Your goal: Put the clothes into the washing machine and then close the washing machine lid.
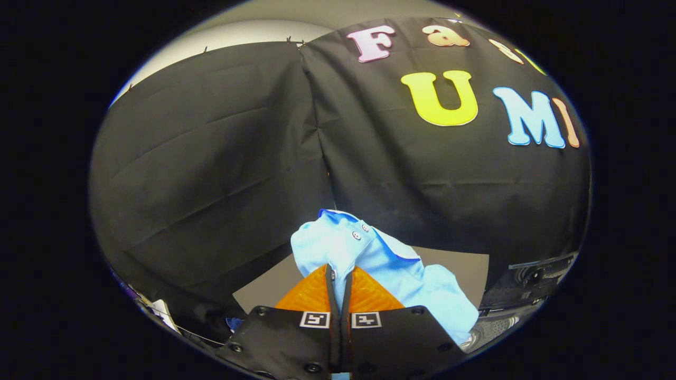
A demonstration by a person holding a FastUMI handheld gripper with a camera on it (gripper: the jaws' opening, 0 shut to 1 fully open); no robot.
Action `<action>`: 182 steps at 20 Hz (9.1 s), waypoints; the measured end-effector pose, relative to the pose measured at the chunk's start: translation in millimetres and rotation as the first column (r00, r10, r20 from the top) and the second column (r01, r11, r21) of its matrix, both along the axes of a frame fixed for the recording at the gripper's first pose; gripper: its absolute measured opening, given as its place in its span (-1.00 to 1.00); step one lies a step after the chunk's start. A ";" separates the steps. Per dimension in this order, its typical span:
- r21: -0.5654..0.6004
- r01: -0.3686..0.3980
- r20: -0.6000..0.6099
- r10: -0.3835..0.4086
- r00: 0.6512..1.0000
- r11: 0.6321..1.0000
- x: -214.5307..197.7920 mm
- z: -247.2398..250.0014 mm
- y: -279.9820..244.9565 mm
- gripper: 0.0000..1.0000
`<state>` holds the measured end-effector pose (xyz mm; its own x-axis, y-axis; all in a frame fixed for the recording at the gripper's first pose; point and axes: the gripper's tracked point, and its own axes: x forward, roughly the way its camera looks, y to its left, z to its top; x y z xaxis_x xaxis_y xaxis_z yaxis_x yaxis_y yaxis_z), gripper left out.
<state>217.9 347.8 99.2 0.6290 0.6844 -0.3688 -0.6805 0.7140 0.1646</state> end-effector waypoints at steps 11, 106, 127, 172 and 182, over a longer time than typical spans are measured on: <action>0.033 0.093 0.030 -0.094 0.995 0.995 13.8 24.0 -69.3 -0.98; -0.377 0.541 -0.167 -0.630 0.759 0.752 39.2 -285.0 -391.9 0.97; -0.073 0.605 0.329 -0.553 0.765 0.793 112.9 -63.4 -349.2 0.96; 0.073 0.598 0.377 -0.577 0.725 0.799 128.2 -67.0 -337.5 0.97; 0.079 0.612 0.318 -0.602 0.733 0.787 199.7 -65.1 -332.1 0.98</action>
